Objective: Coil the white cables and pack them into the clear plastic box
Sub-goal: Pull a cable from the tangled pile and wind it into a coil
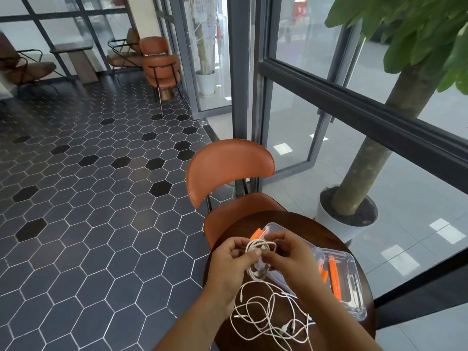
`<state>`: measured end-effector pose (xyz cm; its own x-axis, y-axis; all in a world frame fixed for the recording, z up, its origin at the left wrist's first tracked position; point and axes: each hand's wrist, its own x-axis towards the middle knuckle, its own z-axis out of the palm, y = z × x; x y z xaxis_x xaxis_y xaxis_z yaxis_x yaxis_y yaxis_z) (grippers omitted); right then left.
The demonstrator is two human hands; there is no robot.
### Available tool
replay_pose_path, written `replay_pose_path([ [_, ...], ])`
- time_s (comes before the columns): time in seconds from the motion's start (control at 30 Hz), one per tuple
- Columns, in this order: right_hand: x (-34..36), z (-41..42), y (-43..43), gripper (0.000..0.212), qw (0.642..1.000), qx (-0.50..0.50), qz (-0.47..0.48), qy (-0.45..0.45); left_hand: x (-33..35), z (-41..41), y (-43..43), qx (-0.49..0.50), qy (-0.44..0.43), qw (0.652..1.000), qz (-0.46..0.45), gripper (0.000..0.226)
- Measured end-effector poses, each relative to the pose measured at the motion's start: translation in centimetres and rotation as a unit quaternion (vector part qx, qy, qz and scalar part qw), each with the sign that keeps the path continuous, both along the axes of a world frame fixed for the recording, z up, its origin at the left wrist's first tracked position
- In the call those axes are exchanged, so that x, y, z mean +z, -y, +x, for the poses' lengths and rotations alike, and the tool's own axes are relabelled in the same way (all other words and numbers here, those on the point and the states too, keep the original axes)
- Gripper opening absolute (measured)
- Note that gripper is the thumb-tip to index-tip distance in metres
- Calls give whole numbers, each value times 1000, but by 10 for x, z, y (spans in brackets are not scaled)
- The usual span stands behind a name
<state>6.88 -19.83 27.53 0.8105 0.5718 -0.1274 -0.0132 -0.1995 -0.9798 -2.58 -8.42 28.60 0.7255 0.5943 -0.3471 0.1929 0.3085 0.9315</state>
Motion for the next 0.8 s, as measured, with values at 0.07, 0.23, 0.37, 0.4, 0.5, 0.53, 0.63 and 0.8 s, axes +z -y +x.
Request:
replay_pose_path([
  [0.07, -1, -1, 4, 28, 1000, 15, 4, -24, -1, -1, -2, -8, -4, 1000, -16, 11],
  [0.23, -4, 1, 10, 24, 994, 32, 44, -98, -7, -2, -10, -1, -23, 999, -26, 10],
  [0.37, -5, 3, 10, 30, 981, 12, 90, -174, -10, -2, -13, -1, -31, 999, -34, 11],
  [0.4, -5, 3, 10, 28, 982, 15, 89, -168, -11, -1, -13, -6, -32, 999, -35, 11],
  [0.5, -6, 3, 11, 26, 986, 22, 72, -146, -10, 1, -11, -17, -30, 999, -39, 12],
  [0.53, -7, 3, 11, 26, 987, 17, 70, -144, -11, 1, -11, -19, -28, 999, -40, 12],
  [0.63, -6, 3, 13, 30, 984, 19, 89, -155, -12, 2, -10, -17, -24, 999, -43, 11],
  [0.8, -8, 5, 15, 21, 984, 16, 91, -155, -14, 3, -7, -25, -21, 999, -44, 10],
])
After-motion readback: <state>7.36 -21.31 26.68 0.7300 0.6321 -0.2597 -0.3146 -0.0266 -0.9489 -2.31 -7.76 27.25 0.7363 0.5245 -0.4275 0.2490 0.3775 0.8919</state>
